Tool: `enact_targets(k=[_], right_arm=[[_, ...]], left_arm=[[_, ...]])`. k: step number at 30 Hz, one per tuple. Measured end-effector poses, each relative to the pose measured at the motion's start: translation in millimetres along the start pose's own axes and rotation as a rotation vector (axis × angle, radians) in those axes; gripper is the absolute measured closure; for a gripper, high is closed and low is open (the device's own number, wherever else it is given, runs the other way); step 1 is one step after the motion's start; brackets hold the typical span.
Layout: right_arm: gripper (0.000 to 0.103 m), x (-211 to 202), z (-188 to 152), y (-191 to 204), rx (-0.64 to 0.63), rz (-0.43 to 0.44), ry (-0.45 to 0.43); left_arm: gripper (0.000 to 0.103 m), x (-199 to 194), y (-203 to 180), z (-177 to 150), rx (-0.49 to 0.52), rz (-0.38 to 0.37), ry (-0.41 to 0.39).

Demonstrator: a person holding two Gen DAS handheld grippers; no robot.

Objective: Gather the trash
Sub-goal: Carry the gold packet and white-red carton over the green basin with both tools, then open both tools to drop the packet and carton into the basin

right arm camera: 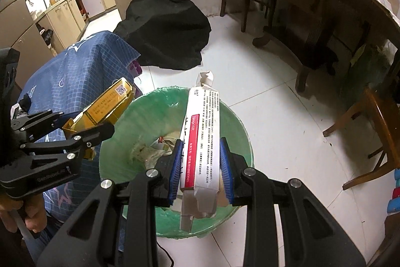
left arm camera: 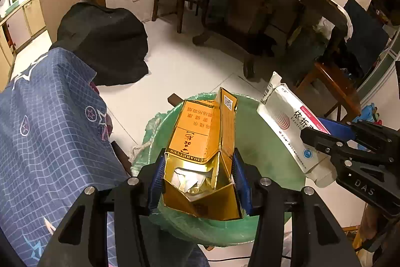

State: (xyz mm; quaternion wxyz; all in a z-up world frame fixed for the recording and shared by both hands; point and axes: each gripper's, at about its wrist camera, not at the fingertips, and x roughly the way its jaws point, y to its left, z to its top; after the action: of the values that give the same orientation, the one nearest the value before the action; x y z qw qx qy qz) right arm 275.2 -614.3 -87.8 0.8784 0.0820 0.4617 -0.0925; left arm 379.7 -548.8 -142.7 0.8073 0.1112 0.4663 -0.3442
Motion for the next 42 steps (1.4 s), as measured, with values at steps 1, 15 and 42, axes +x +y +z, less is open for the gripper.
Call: enact_targets(k=[1, 15, 42], right_arm=[[0.076, 0.5, 0.5, -1.0, 0.001, 0.001, 0.001], [0.075, 6.8, -1.9, -9.0, 0.01, 0.009, 0.003], [0.066, 1.7, -8.2, -17.7, 0.037, 0.018, -0.039]], left_arm=[[0.052, 3.5, 0.1, -0.2, 0.001, 0.001, 0.004], [0.052, 19.6, 2.3, -1.4, -0.012, 0.01, 0.016], [0.033, 25.6, 5.3, -9.6, -0.008, 0.047, 0.017]])
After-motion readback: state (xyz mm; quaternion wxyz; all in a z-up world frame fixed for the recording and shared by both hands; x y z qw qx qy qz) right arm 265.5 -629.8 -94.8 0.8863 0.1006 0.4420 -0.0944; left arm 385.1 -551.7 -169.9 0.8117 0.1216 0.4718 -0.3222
